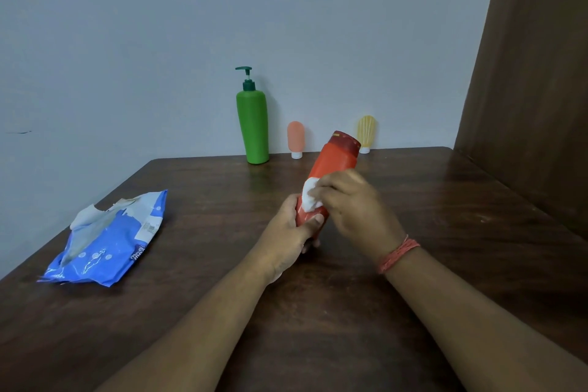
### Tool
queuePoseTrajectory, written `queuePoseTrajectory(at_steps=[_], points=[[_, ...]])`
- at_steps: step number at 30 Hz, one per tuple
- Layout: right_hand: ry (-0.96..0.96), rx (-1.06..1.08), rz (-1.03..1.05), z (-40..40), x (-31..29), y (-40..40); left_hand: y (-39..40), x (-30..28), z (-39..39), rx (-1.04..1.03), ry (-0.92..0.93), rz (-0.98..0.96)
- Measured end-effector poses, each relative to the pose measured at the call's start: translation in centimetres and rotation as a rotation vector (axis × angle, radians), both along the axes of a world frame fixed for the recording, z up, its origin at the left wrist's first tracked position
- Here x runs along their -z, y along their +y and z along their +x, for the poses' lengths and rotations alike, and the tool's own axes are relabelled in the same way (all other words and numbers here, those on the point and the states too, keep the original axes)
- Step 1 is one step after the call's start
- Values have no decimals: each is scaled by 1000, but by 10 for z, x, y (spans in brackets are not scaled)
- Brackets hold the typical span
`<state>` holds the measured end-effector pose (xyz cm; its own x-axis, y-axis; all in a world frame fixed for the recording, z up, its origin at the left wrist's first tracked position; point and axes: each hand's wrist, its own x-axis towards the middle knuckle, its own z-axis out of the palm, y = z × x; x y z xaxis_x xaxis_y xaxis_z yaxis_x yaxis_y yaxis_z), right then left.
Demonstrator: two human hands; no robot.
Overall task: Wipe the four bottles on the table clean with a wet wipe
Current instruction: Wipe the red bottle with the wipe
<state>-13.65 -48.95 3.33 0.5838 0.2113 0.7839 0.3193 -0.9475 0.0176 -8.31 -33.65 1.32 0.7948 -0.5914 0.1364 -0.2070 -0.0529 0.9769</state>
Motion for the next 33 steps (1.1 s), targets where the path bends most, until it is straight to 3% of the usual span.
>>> queuePoseTrajectory(at_steps=[3, 7, 12, 15, 17, 21, 25, 30, 33], points=[[-45, 163, 145, 1, -7, -8, -2, 0, 1, -64, -193, 194], [105, 29, -80, -7, -1, 6, -3, 3, 4, -78, -377, 160], [121, 401, 28, -5, -18, 0, -5, 4, 6, -201, -556, 379], [189, 248, -7, -11, -12, 11, -4, 5, 7, -208, -635, 346], [192, 208, -65, -14, -11, 13, -3, 7, 7, -207, -664, 339], [140, 443, 20, -12, -18, 0, -5, 5, 4, -227, -722, 457], [235, 145, -18, -15, -9, 14, -3, 6, 5, -234, -693, 364], [156, 401, 138, -8, -14, -4, -5, 4, 5, -264, -728, 458], [180, 213, 35, -10, -5, 11, -5, 4, 5, -260, -727, 389]])
